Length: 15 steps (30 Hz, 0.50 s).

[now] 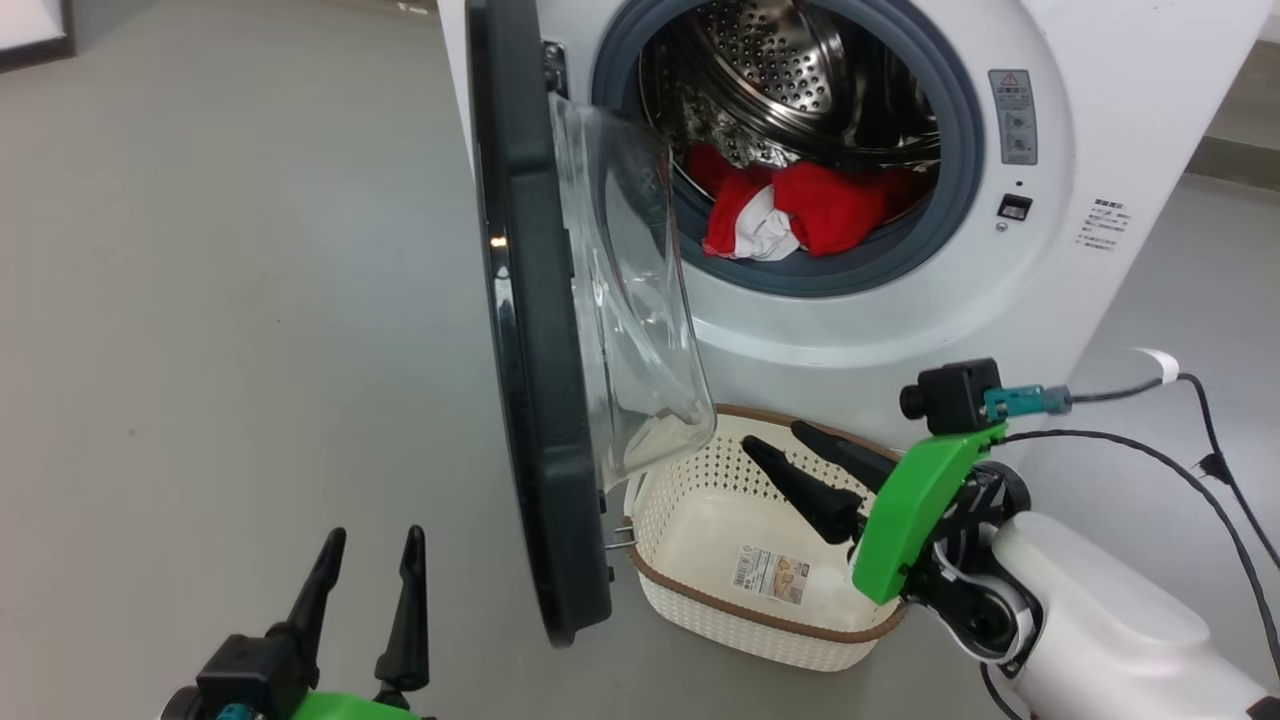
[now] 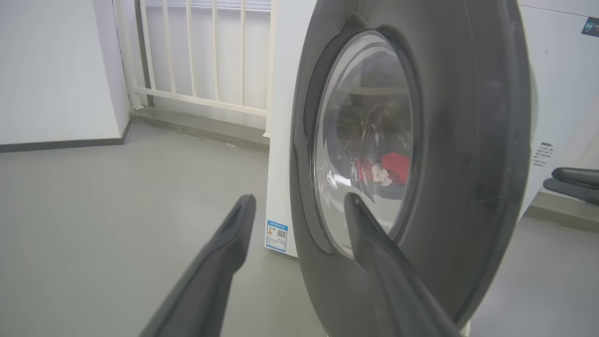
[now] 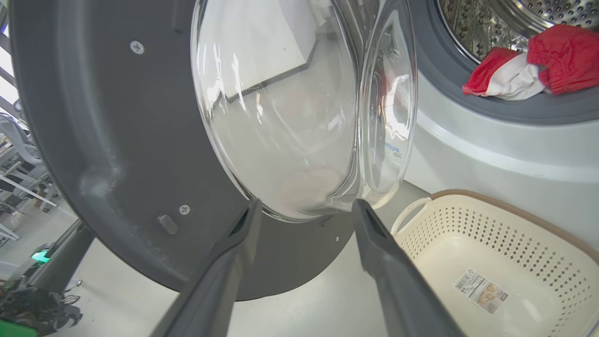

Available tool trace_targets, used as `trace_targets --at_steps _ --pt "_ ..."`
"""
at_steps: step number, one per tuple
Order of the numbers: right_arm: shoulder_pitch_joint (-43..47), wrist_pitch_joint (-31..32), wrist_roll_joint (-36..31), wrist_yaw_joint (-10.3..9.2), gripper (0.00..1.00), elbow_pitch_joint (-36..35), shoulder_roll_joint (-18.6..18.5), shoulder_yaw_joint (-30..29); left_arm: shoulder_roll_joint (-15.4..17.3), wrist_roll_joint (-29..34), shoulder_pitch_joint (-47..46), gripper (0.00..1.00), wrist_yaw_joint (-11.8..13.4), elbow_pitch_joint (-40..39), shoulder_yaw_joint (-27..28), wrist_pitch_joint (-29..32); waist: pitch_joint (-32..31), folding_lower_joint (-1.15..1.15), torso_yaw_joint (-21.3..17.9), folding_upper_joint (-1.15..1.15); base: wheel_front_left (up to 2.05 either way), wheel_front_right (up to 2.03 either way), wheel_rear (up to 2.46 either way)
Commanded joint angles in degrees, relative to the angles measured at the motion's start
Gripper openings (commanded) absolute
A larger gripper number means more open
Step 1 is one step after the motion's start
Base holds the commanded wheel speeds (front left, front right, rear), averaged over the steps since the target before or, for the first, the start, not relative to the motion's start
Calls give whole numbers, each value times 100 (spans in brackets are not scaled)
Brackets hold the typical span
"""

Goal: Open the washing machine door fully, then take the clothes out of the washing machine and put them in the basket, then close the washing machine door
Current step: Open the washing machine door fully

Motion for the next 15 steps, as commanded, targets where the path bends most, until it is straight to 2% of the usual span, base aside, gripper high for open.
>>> trace_targets --at_steps 1,6,7,10,13,15 --pt "-100 -453 -308 44 100 -15 -96 215 105 -23 -253 100 28 -89 199 -40 -20 0 -87 0 0 0 0" --pt "-206 -1419 -876 44 100 324 -229 717 106 -20 -245 100 54 -62 179 -49 -64 0 -180 0 0 0 0" --pt "-206 -1419 -876 44 100 324 -229 717 106 -20 -245 100 54 -62 179 -49 -64 0 -180 0 0 0 0" --pt "-245 -1922 -1381 44 100 631 -277 921 117 -16 -222 100 61 -50 166 -53 -114 0 -211 0 0 0 0" --pt "-208 -2129 -1883 44 100 941 -194 737 132 -14 -200 100 76 -48 160 -56 -149 0 -243 0 0 0 0" --pt "-160 -2153 -2299 44 100 962 -80 302 142 -20 -188 100 92 -66 171 -58 -151 0 -278 0 0 0 0"
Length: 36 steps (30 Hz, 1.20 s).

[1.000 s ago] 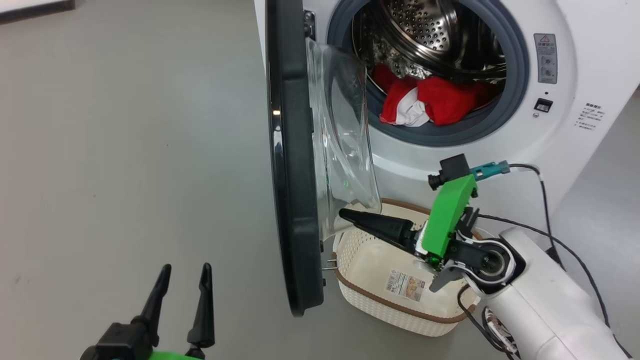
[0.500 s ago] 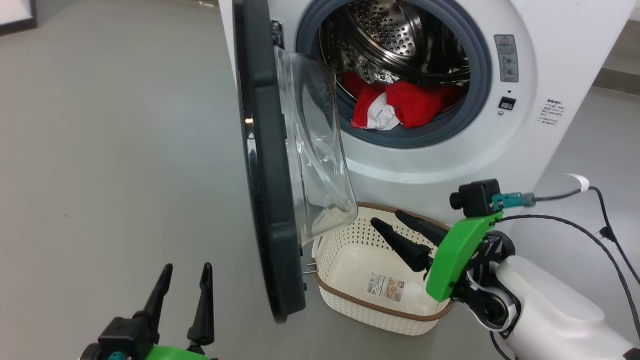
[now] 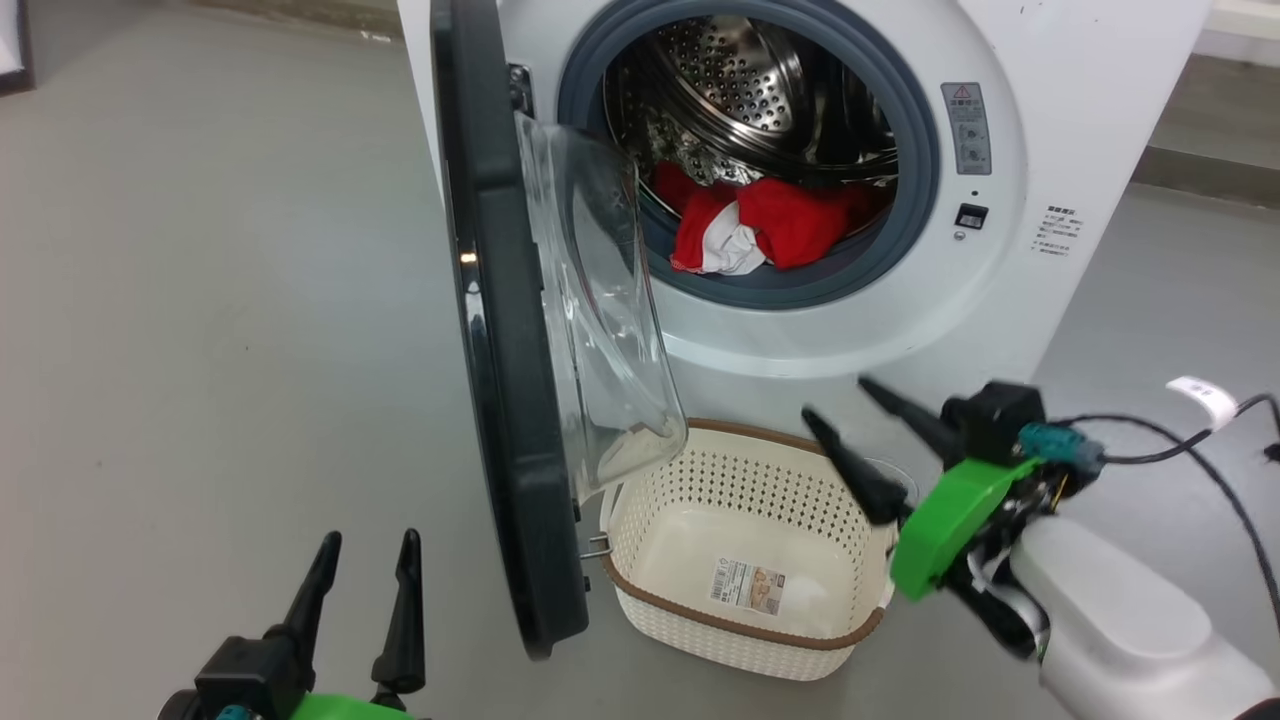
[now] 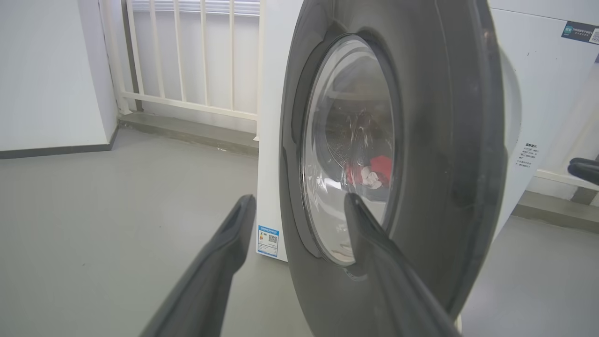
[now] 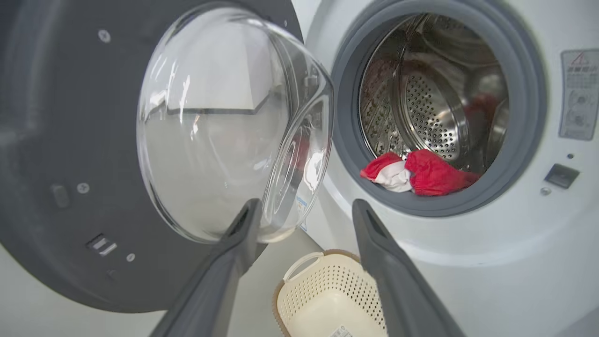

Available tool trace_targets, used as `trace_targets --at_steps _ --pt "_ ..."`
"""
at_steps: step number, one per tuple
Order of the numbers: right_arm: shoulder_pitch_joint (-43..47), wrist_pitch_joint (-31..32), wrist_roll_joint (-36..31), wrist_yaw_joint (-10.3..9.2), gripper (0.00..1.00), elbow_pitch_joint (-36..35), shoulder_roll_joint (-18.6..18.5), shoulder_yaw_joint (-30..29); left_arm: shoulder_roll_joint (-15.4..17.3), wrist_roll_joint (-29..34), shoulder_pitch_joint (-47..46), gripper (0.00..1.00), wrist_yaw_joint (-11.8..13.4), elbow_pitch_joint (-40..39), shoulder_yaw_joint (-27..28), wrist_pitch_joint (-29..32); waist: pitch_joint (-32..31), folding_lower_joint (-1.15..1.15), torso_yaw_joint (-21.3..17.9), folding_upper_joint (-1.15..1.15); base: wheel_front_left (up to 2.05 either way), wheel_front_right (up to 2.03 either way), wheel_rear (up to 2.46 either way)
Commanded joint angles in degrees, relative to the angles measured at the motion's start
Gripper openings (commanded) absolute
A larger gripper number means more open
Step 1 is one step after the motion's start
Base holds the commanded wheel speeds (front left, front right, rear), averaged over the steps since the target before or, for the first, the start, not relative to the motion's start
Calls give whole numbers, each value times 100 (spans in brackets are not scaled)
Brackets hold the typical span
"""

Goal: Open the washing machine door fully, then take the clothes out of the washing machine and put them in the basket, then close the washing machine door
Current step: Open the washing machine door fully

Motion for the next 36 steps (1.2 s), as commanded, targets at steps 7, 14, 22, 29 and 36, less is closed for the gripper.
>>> trace_targets --at_steps 7,14,22,29,36 --pt "924 -85 -1970 36 100 -1020 578 -2033 119 -2 -215 100 44 -161 143 -59 -26 0 -28 0 0 0 0" --pt "1899 -86 -3246 36 100 -2121 1147 -3038 128 6 -210 100 64 -184 122 -66 -37 0 -48 0 0 0 0" --pt "2561 -86 -3560 36 100 -2709 1370 -3348 113 4 -194 100 86 -222 96 -72 -25 0 -70 0 0 0 0" --pt "2805 -86 -3565 36 100 -2793 1406 -3417 93 3 -181 100 95 -211 75 -76 11 0 -88 0 0 0 0" --pt "2828 -86 -3407 36 100 -2781 1409 -3450 92 43 -201 100 96 -210 88 -77 15 0 -112 0 0 0 0"
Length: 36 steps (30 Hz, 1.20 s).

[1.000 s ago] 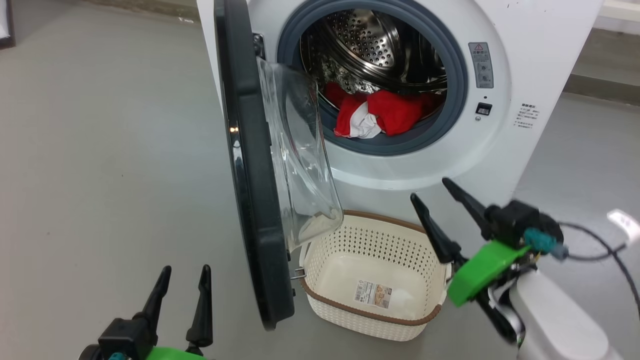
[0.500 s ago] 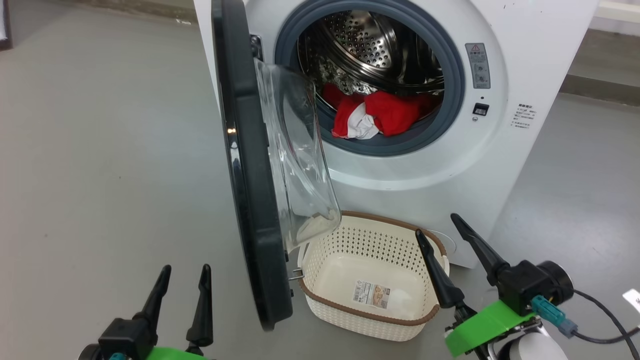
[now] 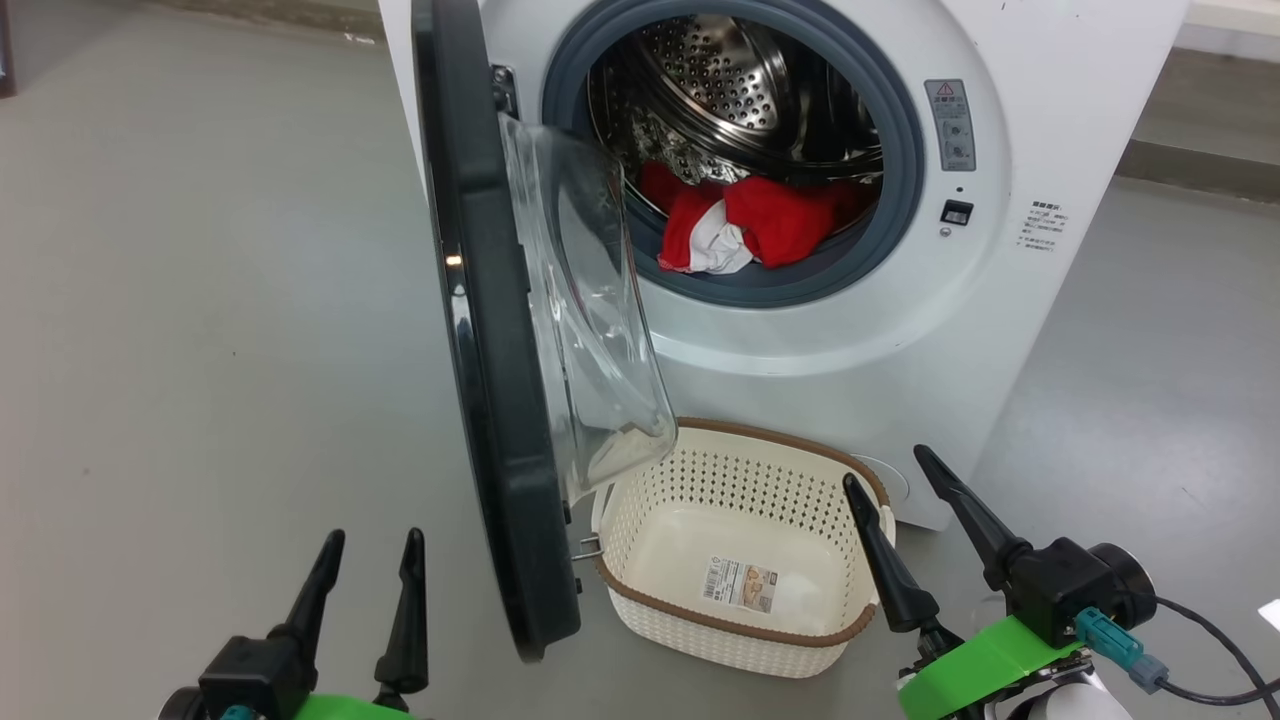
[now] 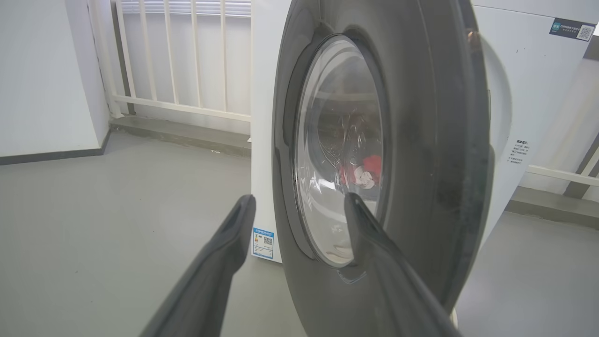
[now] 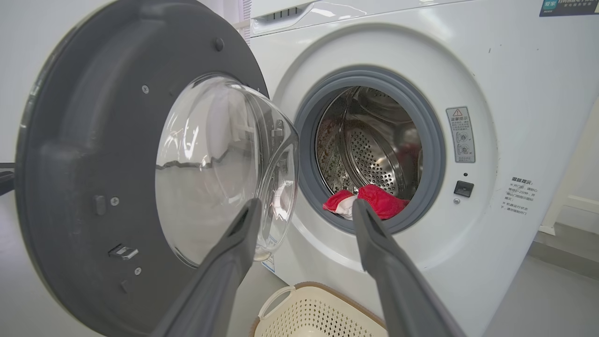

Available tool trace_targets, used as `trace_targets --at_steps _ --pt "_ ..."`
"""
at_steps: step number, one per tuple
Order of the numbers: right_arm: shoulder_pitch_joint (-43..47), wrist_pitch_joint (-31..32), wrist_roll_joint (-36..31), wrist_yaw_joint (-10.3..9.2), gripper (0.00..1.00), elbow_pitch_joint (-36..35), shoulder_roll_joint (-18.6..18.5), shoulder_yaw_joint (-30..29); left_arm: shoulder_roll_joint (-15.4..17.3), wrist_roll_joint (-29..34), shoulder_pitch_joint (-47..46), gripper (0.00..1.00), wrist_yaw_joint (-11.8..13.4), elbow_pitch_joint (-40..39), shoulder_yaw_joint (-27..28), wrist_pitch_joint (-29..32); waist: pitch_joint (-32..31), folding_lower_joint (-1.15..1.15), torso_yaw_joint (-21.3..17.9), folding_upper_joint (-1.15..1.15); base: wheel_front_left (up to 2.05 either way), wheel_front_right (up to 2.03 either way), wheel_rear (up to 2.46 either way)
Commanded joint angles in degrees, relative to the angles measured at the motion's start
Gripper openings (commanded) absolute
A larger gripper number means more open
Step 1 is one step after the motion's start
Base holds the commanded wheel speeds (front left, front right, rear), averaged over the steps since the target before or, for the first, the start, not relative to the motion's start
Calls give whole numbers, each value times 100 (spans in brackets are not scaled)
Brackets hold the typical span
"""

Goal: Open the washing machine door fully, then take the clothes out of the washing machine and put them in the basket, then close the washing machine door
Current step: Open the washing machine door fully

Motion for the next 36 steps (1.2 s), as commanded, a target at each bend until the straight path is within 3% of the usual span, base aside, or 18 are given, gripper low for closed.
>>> trace_targets --at_steps 1,13,15,16,19,20,22,36 --pt "-54 -37 69 35 100 -147 14 83 31 45 -209 100 45 -148 172 -69 -1 0 0 0 0 0 0" --pt "-76 -37 190 35 100 -134 14 168 47 99 -270 100 133 146 138 -68 -1 0 -27 0 0 0 0" --pt "-82 -37 208 35 100 -136 14 175 64 126 -293 47 153 157 127 -68 -1 0 -31 0 0 0 0" --pt "-82 -37 214 35 100 -135 14 185 74 146 -315 41 166 132 127 -69 -2 0 -32 0 0 0 0" --pt "-79 -37 224 35 100 -128 14 213 89 192 -387 39 194 39 124 -69 2 0 -28 0 0 0 0" --pt "-76 -37 230 35 100 -128 14 217 99 200 -418 31 199 -15 135 -69 4 0 -26 0 0 0 0" --pt "-64 -37 258 35 100 -123 15 239 127 229 -501 0 220 -153 155 -69 6 0 -21 0 0 0 0" --pt "-80 -37 329 35 100 -80 15 453 411 449 -1279 0 359 -1810 133 297 44 0 -92 0 0 0 0"
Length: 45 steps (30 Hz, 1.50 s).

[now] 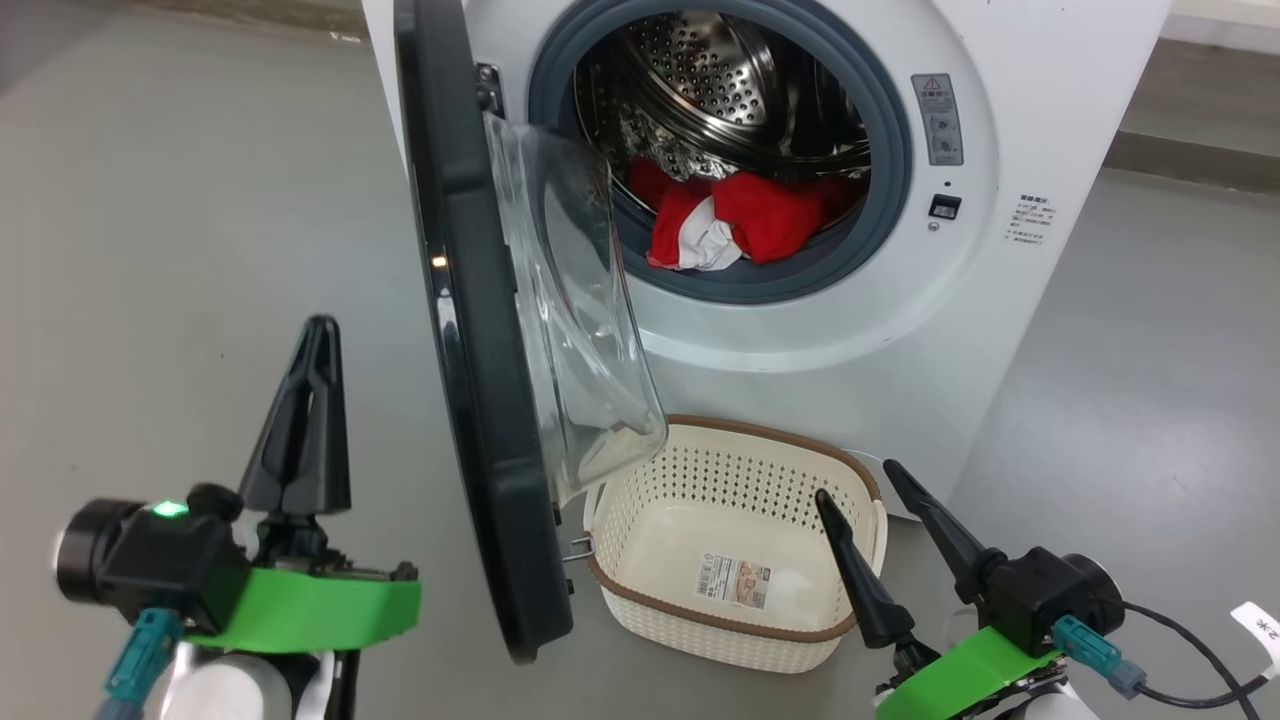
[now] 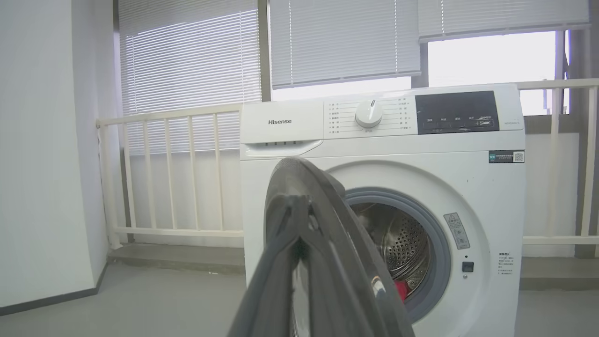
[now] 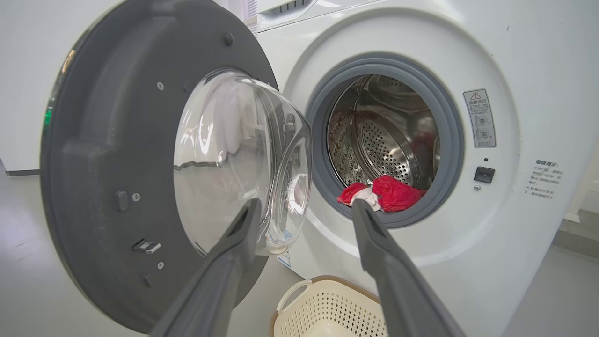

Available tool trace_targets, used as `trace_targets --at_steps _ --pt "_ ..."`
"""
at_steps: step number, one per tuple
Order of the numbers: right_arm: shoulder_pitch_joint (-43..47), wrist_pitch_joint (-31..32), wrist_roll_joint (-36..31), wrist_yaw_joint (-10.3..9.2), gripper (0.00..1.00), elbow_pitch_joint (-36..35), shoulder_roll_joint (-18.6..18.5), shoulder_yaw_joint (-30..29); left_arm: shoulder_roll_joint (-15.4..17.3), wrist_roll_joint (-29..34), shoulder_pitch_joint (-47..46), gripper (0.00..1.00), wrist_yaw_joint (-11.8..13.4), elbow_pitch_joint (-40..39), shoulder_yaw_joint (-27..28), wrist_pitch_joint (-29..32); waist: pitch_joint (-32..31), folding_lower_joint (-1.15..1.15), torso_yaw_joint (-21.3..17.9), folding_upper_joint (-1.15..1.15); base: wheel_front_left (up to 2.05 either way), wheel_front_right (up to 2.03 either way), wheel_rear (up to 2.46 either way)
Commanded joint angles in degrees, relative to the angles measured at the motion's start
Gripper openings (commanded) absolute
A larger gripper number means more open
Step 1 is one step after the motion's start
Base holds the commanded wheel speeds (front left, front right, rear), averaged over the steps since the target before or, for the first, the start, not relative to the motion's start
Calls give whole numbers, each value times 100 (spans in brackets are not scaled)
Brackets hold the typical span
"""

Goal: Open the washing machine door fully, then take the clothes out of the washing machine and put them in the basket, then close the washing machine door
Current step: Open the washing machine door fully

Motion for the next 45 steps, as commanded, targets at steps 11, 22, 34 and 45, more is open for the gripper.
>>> trace_targets --at_steps 11,22,34,45 --pt "-116 -37 38 35 100 -123 10 213 -88 102 -278 0 -13 -1391 -578 630 92 0 -80 0 0 0 0" --pt "-159 -37 118 35 100 -132 10 258 -236 46 47 0 10 -850 -1354 1304 119 0 -92 0 0 0 0" --pt "-152 -37 120 35 100 -92 10 291 -275 -369 104 0 -14 469 -1298 1222 117 0 -142 0 0 0 0" --pt "-138 -37 74 35 100 -62 10 314 -165 -359 83 0 252 871 -1117 1141 175 0 -26 0 0 0 0"
